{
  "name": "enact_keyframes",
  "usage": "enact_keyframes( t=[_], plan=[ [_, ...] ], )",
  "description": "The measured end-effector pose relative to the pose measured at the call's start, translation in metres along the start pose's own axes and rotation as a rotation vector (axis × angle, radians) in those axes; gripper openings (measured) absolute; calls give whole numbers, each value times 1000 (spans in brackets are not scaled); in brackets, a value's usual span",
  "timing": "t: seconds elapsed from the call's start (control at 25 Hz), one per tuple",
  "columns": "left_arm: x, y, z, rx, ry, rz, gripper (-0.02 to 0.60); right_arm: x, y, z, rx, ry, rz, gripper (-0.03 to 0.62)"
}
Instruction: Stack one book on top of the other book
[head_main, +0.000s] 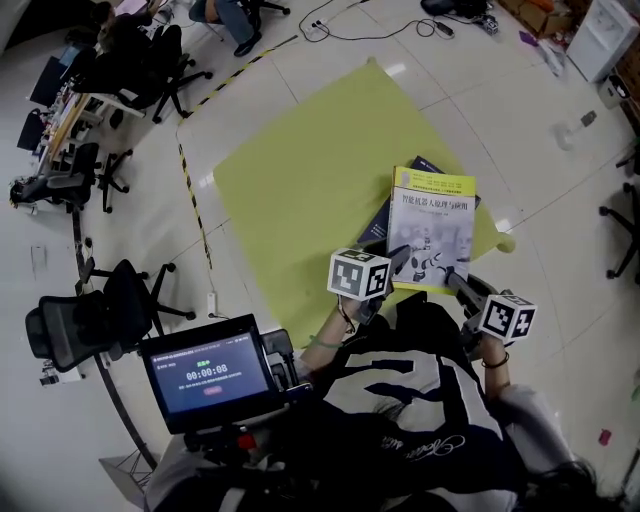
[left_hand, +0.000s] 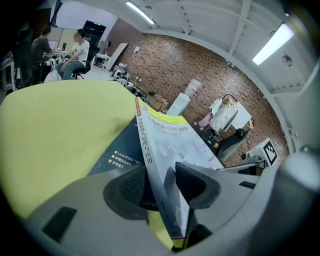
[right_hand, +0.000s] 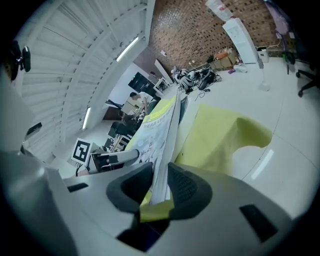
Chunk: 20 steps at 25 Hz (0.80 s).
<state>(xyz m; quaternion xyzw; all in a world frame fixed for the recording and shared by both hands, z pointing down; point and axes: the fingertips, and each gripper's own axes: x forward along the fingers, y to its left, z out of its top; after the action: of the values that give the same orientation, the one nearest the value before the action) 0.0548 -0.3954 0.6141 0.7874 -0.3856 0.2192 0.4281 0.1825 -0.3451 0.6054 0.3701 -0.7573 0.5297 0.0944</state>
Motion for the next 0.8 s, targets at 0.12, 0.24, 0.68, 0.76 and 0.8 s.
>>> enact_keyframes(
  t=[0.12, 0.24, 0.68, 0.76, 0.8],
  plan=[
    [0, 4, -1, -34, -4, 41, 170, 3, -5, -2, 15, -10, -11, 97],
    [-7, 10, -2, -36, -36, 133, 179, 3, -7, -3, 22, -27, -23, 97],
    [-69, 22, -25, -139, -138, 100, 179, -12, -17, -13, -87, -126, -230, 127],
    [-79, 20, -34, -132, -143, 83, 179, -21, -11, -17, -116, -145, -256, 126],
    [-84, 18, -38, -130, -145, 72, 179, -26, -7, -19, -117, -164, -262, 126]
  ],
)
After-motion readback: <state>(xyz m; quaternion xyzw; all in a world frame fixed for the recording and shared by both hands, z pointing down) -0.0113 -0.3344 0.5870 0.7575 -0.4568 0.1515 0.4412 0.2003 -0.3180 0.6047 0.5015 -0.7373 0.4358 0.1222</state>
